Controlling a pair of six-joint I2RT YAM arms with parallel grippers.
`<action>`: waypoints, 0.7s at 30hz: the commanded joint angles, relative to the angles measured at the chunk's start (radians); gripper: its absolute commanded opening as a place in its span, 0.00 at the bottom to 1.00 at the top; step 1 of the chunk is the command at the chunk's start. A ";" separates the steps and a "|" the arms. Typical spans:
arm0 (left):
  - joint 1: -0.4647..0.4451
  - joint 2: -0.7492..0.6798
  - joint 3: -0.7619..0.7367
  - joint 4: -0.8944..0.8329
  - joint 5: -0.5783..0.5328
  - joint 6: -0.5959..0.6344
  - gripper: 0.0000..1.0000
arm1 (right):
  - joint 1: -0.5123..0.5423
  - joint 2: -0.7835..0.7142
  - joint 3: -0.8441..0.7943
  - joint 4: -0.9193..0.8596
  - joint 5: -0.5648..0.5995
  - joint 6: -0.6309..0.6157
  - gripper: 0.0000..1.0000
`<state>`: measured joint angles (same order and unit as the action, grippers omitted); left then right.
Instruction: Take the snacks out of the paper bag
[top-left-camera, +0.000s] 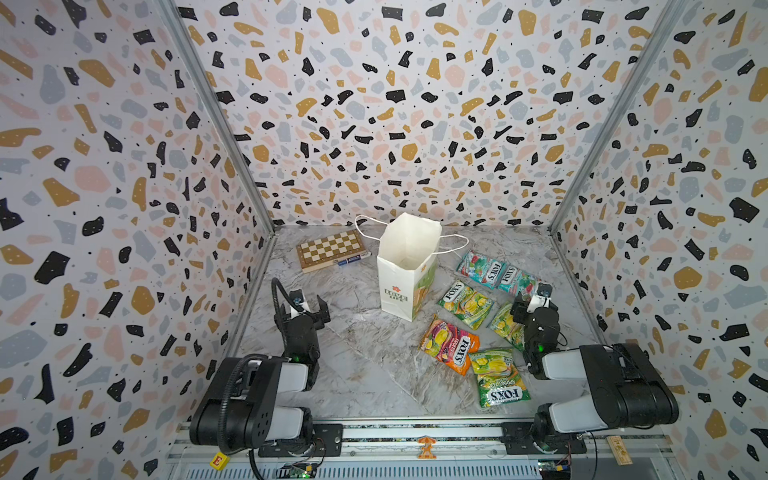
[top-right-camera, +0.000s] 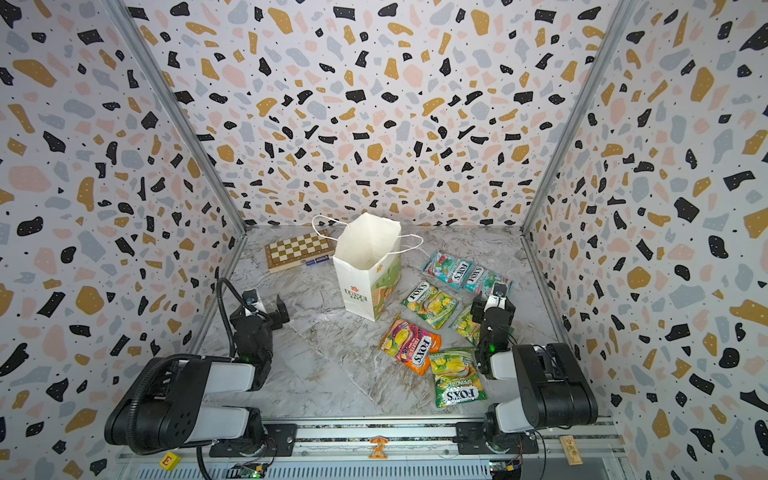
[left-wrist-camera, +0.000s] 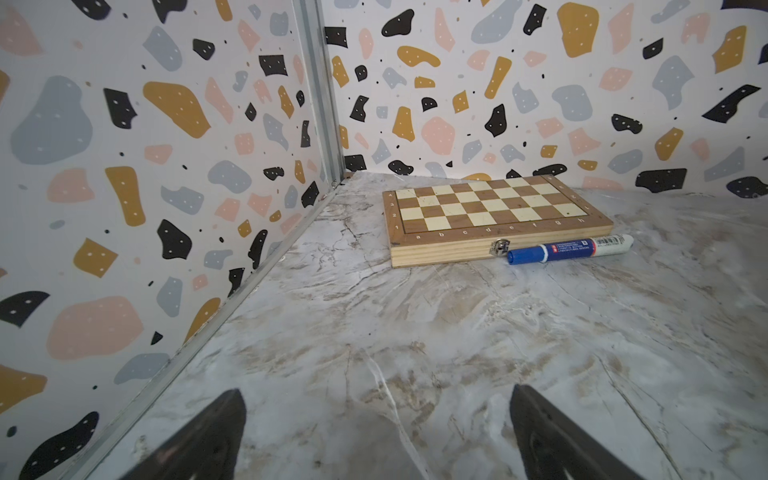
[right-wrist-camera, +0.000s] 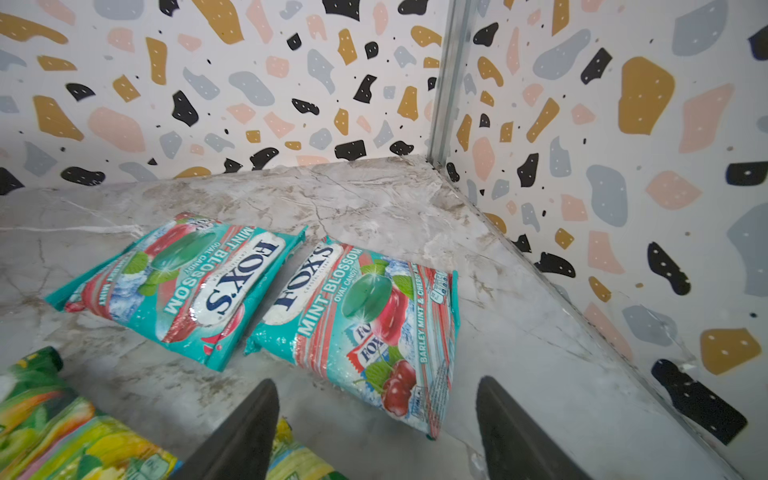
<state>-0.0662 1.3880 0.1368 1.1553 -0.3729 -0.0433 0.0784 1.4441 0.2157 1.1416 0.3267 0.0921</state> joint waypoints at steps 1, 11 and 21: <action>0.008 0.033 -0.008 0.160 0.070 0.021 1.00 | 0.000 -0.020 -0.031 0.099 -0.069 -0.016 0.78; 0.006 0.029 0.040 0.057 0.049 0.014 1.00 | 0.001 0.059 -0.093 0.320 -0.165 -0.062 0.84; 0.006 0.026 0.038 0.058 0.049 0.014 1.00 | 0.028 0.065 -0.046 0.227 -0.103 -0.069 0.99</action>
<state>-0.0654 1.4162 0.1596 1.1713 -0.3225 -0.0372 0.0998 1.5127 0.1490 1.3552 0.2058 0.0353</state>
